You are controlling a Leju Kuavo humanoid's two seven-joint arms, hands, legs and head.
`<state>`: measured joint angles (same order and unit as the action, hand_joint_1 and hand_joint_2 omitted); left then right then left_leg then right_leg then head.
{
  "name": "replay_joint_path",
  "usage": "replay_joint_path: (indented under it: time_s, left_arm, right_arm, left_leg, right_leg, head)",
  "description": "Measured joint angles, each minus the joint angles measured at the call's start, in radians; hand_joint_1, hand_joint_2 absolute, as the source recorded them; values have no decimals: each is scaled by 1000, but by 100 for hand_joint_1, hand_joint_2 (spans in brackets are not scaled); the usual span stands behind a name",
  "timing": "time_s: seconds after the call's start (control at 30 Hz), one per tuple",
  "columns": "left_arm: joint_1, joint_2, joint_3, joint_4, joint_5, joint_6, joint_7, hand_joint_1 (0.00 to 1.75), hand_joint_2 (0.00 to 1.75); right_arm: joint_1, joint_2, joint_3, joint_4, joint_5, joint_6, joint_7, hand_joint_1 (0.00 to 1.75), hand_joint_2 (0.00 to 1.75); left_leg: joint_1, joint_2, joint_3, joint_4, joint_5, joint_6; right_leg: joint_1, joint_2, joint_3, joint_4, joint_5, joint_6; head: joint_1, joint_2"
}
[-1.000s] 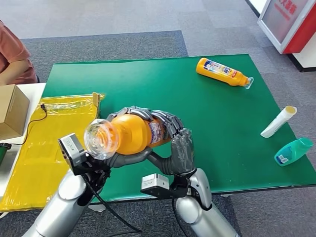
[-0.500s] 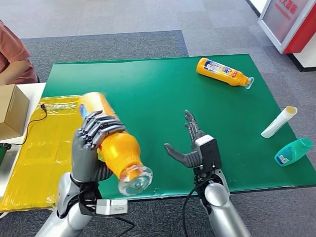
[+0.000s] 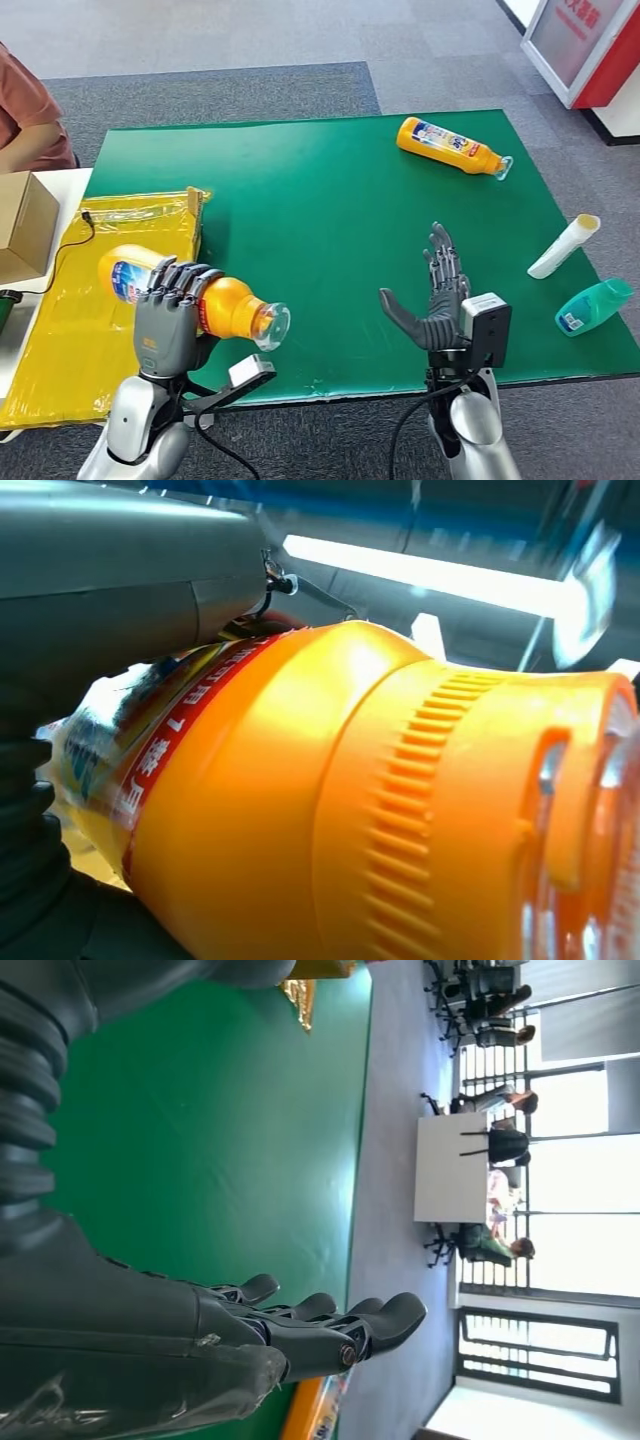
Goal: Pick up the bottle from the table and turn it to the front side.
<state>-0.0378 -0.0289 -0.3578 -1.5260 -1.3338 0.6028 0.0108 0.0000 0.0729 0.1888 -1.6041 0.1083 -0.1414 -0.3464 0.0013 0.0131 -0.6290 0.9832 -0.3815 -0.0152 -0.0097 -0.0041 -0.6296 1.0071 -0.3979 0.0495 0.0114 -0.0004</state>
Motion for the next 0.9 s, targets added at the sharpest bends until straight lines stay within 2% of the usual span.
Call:
replay_joint_path:
  time_s: [0.13, 0.33, 0.5, 0.63, 0.83, 0.87, 0.9]
  left_arm:
    - [-29, 19, 36, 139, -27, -47, 44, 175, 175]
    - [-94, 41, 89, 343, 11, -53, 32, 175, 175]
    - [-169, 58, 128, 526, 36, -35, 7, 175, 175]
    - [-224, 66, 147, 645, 14, -13, 19, 175, 175]
    - [-274, 70, 167, 754, -21, 35, 43, 175, 175]
    - [-278, 70, 169, 763, -27, 41, 48, 154, 175]
    - [-281, 70, 171, 771, -34, 49, 53, 110, 175]
  right_arm:
    - [3, 0, -2, -61, 14, 3, 1, 0, 175]
    - [-1, 0, -2, -115, 17, 5, -8, 0, 175]
    - [-15, -2, 2, -119, 15, 8, -18, 0, 175]
    - [-17, -9, 4, -125, 14, 10, -30, 0, 175]
    - [-8, -30, 5, -148, 9, 14, -42, 0, 175]
    - [-6, -32, 5, -150, 8, 14, -43, 0, 175]
    - [-5, -33, 5, -151, 8, 15, -44, 0, 175]
  left_leg:
    - [0, 0, 0, 0, 0, 0]
    - [0, 0, 0, 0, 1, 0]
    - [0, 0, 0, 0, 1, 0]
    - [0, 0, 0, 0, 1, 0]
    - [0, 0, 1, 0, 1, 0]
    - [0, 0, 1, 0, 1, 0]
    - [0, 0, 1, 0, 1, 0]
  right_leg:
    - [0, 0, 0, 0, 0, 0]
    - [0, 0, 0, 0, 0, 0]
    - [0, 0, 0, 0, 1, 0]
    - [0, 0, 1, 0, 1, 0]
    - [0, 0, 1, 0, 1, 0]
    - [0, 0, 1, 0, 1, 0]
    - [0, 0, 1, 0, 1, 0]
  head:
    - [0, 0]
    - [0, 0]
    - [0, 0]
    - [0, 0]
    - [0, 0]
    - [0, 0]
    - [0, 0]
